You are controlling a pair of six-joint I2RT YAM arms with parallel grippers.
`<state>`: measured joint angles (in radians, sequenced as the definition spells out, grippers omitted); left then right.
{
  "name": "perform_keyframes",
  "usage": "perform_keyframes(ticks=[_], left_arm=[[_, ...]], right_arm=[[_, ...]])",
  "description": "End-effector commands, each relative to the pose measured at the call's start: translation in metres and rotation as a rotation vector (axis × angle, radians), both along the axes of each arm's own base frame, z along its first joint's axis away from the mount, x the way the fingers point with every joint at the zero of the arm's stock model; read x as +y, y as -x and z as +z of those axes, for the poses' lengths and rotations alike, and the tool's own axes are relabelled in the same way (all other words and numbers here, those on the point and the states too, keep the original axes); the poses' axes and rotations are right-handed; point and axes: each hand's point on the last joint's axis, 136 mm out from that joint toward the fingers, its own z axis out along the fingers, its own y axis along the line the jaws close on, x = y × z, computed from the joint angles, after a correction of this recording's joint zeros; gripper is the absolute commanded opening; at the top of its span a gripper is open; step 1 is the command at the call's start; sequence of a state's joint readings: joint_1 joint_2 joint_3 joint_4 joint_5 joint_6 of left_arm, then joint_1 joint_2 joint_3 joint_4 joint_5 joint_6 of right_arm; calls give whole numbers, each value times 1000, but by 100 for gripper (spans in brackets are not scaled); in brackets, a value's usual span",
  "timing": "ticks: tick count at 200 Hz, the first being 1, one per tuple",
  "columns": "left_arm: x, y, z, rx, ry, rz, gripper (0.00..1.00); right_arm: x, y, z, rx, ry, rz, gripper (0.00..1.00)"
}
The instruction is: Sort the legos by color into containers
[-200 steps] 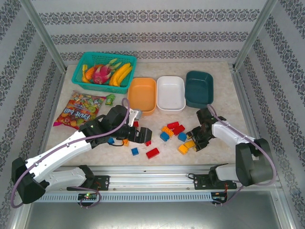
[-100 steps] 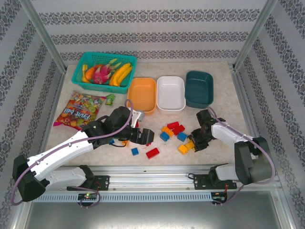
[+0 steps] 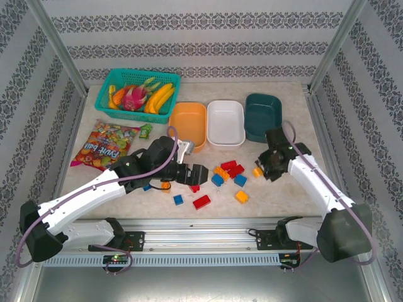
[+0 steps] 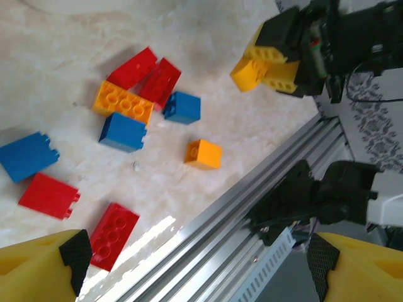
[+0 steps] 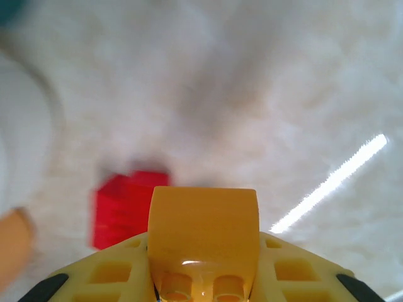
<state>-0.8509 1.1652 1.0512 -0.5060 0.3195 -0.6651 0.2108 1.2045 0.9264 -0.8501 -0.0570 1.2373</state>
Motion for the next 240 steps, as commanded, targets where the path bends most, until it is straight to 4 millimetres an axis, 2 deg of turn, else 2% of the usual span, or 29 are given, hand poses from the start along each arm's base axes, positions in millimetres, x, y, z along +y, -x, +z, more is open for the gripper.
perform_keyframes(ticks=[1,23,47,77,109,136,149,161,184,198,210,223,240], left_arm=[[-14,-21,35,-50,66,46,91],[-23,-47,55,-63,107,74,92],[-32,-81,73,-69,134,106,92],[-44,-120,84,-76,146,134,92],[-51,-143,81,-90,120,144,92],[-49,-149,77,-90,113,167,92],[-47,-150,74,-88,108,176,92],[-46,-150,73,-86,107,181,92],[-45,-149,69,-77,98,187,92],[-43,-148,68,-76,93,191,92],[-40,-147,69,-77,88,199,92],[-33,-144,69,-74,73,218,92],[-16,-138,64,-61,23,269,92]], right_arm=[[-22,-27,31,-81,166,97,21],[-23,-72,51,-139,184,159,21],[-29,-120,55,-171,199,198,21],[-34,-176,32,-125,180,245,21],[-42,-214,-10,-26,157,270,20],[-50,-222,-40,69,147,266,19],[-51,-224,-50,88,139,265,23],[-53,-224,-58,103,131,264,30],[-57,-225,-64,111,110,271,52],[-58,-227,-56,100,117,290,61],[-58,-228,-41,72,130,305,66],[-58,-229,-19,21,142,312,68],[-54,-225,22,-79,169,320,68]])
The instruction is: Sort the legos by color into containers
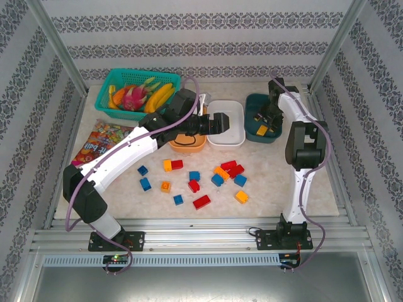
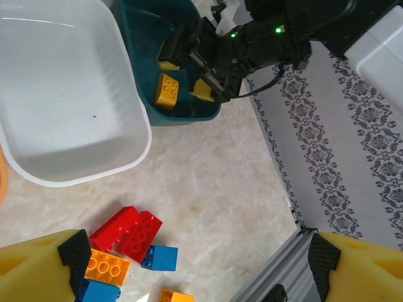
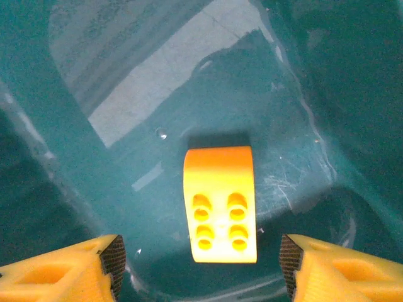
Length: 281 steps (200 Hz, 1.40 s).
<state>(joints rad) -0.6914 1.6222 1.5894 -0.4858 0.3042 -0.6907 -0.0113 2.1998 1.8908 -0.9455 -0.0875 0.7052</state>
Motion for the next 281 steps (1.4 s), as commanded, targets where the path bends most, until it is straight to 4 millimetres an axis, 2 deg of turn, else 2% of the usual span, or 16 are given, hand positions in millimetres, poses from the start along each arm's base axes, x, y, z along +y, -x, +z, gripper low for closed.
perform_keyframes(ticks=[1,16,30,46,72,94,112,139,158,178,207,224,281], left_arm=[[31,7,4,8,-50,89,92],[54,16,-3,34,-106,152,92],[79,27,-14,70,-162,223,92],[111,44,-33,129,-217,303,92],[166,76,-73,242,-315,432,91],[214,105,-105,361,-389,560,91],[238,120,-128,431,-412,621,91],[256,118,-157,513,-386,673,91],[264,106,-176,578,-359,708,91],[268,90,-191,631,-326,737,91],[273,70,-211,689,-344,751,90],[275,62,-223,716,-350,750,83],[279,45,-256,761,-377,747,69]], right_arm=[[2,4,74,-158,13,38,68],[14,13,113,-269,20,80,67],[36,28,145,-377,28,152,68],[67,55,168,-488,39,246,69],[125,108,179,-634,-26,436,74],[174,159,173,-723,-71,631,76],[205,198,161,-758,-131,745,77],[244,243,140,-796,-212,893,78],[266,265,125,-798,-257,981,80],[282,279,111,-780,-283,1046,81],[294,284,97,-728,-308,1071,81],[296,283,99,-729,-309,1075,81],[299,281,105,-735,-300,1088,81]])
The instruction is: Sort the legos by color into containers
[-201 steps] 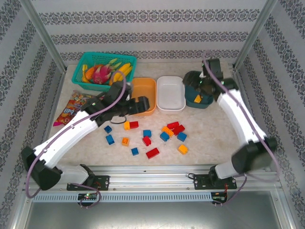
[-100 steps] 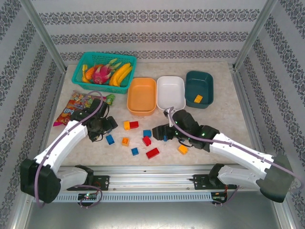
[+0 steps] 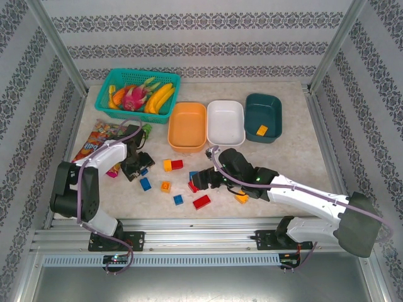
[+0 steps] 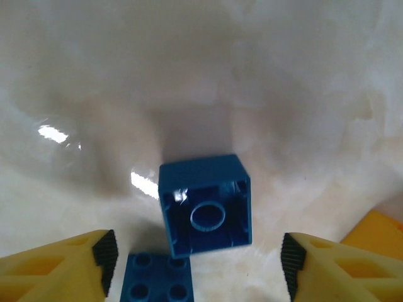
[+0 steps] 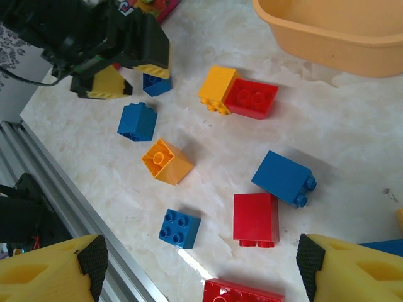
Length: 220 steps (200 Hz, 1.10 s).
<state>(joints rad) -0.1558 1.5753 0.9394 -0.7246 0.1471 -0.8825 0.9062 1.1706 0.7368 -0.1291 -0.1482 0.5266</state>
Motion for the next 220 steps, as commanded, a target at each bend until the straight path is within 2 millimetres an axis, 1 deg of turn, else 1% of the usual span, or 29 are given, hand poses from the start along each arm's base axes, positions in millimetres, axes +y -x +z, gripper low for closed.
perform_keyframes(ticks=[1,16,31,36,46,54,67,79,93,105,116,129,144,163,181,190,205,220], left_arm=[[1,-20,-1,-35,9,-7,69],[2,-22,-8,-28,-2,-13,66],[2,-24,-13,-23,-5,-22,60],[2,-24,-15,-18,-6,-25,56],[2,-24,-17,-9,-8,-34,51],[2,-23,-18,-4,-10,-36,45],[4,-23,-17,-7,-20,-39,36],[6,-23,-13,-15,-32,-46,30],[8,-23,-5,-31,-48,-58,28],[7,-27,8,-56,-67,-80,28],[2,-34,27,-95,-79,-115,28],[-12,-46,52,-154,-77,-173,28],[-35,-62,79,-217,-79,-255,28],[-67,-81,106,-276,-90,-359,28],[-99,-98,118,-313,-89,-444,28],[-113,-106,121,-327,-87,-477,28],[-132,-121,119,-337,-91,-521,28],[-144,-139,114,-344,-98,-539,28]], right_arm=[[10,-1,15,-29,-30,30,81],[11,-1,15,-27,-29,30,81],[11,-2,15,-24,-29,26,81],[11,-3,16,-23,-29,24,81],[12,-3,16,-22,-29,24,81],[12,-3,16,-20,-29,20,81],[12,-4,17,-19,-31,17,81],[12,-5,18,-20,-32,12,81],[12,-6,20,-22,-33,4,80],[9,-8,24,-35,-27,-13,80],[2,-13,29,-60,-14,-50,80],[-9,-22,36,-89,-7,-119,80],[-22,-33,43,-111,-26,-195,80],[-33,-46,53,-123,-62,-267,81],[-43,-59,63,-134,-86,-329,81],[-49,-67,70,-141,-103,-370,81],[-61,-79,81,-153,-139,-444,83],[-75,-89,92,-147,-182,-517,83]])
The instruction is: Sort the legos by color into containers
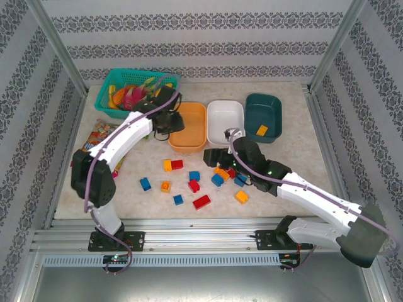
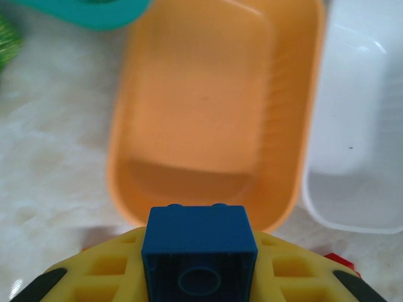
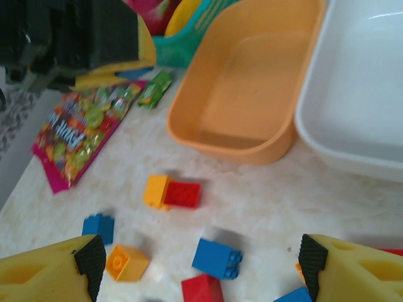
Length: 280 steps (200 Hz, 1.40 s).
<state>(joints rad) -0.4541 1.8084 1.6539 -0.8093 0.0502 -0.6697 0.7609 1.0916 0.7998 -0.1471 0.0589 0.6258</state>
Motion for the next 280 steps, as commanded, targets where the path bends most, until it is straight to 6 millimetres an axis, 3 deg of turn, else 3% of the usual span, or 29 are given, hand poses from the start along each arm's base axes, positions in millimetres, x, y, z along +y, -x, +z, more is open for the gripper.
perform_keyframes(ticks=[1,47,72,102,142,180,198,224,255,280], left_arm=[[-5,-8,-28,69,-97,-55,28],[-22,-53,-72,114,-166,-91,29],[-27,-65,-97,152,-190,-97,32],[-25,-65,-119,192,-208,-95,36],[-22,-65,-118,190,-220,-91,53],[-24,-68,-94,154,-205,-98,64],[-26,-70,-67,99,-182,-94,65],[-33,-66,-13,-15,-123,-104,71],[-38,-36,38,-133,-33,-152,72],[-39,5,59,-186,56,-196,72]], right_arm=[[-20,-21,41,-59,-114,-143,83],[-54,-23,56,-51,-183,-257,83],[-77,-13,39,2,-167,-330,83],[-110,4,10,93,-147,-458,83],[-143,19,-19,200,-103,-584,80],[-155,23,-46,341,-77,-668,74],[-161,22,-56,409,-46,-717,68],[-167,19,-77,577,-27,-788,59],[-159,6,-106,734,-47,-811,56],[-150,-12,-120,776,-43,-797,56]])
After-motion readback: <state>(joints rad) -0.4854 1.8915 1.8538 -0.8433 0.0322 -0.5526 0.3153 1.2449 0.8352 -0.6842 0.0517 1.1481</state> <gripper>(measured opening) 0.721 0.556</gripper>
